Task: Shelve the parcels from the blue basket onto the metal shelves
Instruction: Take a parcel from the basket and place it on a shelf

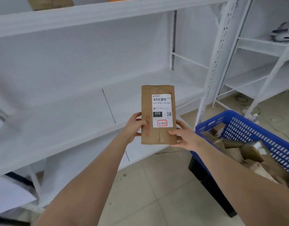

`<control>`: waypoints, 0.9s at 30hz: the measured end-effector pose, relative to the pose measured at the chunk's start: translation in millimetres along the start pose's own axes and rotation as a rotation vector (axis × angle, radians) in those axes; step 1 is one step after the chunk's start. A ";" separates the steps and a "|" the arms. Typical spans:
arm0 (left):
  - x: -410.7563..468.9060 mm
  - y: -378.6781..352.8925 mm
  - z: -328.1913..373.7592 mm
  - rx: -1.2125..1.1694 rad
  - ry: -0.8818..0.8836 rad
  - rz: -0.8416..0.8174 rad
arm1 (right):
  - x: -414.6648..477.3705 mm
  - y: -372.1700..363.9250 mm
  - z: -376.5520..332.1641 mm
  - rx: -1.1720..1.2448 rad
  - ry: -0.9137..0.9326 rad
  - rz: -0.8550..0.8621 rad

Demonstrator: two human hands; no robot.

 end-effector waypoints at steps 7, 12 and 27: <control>-25.6 87.3 -31.4 0.044 0.033 0.165 | 25.5 -84.2 33.7 -0.057 -0.055 -0.077; -52.8 123.6 -46.4 0.028 0.052 0.269 | 34.2 -122.5 50.0 -0.102 -0.114 -0.116; -110.4 221.0 -97.6 -0.145 0.189 0.381 | 72.6 -225.2 89.3 -0.561 -0.010 -0.039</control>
Point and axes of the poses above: each hand's wrist, its own x-axis towards the middle knuckle, its own y-axis out of the back of the hand, z = x × y, the point moved 6 cm from there along x, towards the middle knuckle, and after that the axes turned 9 degrees about -y, right-handed, at the moved point
